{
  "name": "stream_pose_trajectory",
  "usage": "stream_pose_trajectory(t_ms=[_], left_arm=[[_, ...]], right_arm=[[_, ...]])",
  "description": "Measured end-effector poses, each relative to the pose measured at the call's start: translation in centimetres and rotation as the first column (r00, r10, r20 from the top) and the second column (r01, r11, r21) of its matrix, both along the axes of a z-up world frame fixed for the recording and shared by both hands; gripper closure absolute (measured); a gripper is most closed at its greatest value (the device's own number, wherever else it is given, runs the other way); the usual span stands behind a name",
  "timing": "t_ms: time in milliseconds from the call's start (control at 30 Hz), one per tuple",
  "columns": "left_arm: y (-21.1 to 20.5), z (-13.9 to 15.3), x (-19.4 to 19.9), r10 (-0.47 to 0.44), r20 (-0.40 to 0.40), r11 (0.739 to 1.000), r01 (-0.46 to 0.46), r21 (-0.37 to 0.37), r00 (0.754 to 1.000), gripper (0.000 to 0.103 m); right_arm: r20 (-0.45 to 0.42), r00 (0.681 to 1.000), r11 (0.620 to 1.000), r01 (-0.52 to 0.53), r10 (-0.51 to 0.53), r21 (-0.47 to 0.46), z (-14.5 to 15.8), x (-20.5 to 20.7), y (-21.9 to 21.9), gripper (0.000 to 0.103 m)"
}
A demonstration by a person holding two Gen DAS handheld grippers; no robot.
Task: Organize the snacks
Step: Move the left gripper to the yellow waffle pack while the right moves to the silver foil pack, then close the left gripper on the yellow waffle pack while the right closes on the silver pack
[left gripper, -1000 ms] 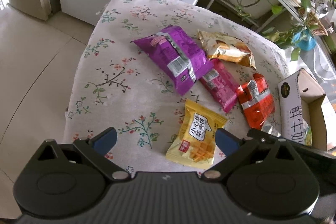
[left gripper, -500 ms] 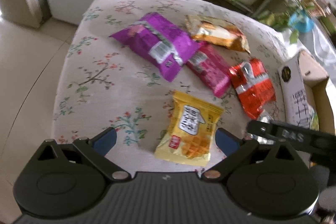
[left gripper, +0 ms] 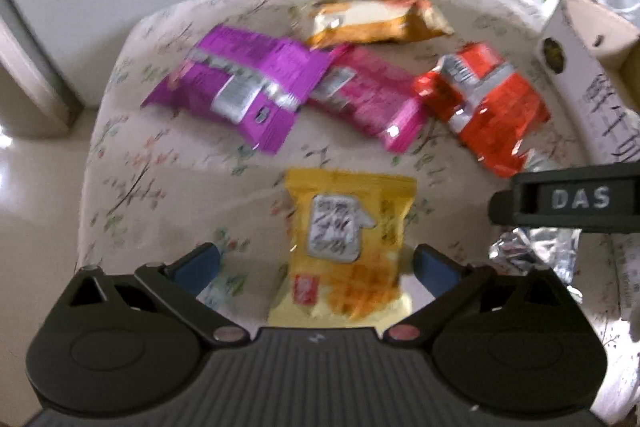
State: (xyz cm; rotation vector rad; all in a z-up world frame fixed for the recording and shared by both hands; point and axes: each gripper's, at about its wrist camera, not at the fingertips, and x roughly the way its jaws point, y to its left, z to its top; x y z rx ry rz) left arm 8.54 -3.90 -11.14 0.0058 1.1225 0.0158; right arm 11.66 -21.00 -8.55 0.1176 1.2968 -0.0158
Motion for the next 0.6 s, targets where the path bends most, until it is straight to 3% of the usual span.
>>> stream_pose_trajectory(t_ms=[600], left_arm=[[0.0, -0.1, -0.7, 0.007, 0.054, 1.000, -0.007, -0.004, 0.999, 0.000]], right_arm=[[0.005, 1.000, 0.998, -0.024, 0.024, -0.055, -0.7, 0.6, 1.4, 0.016]])
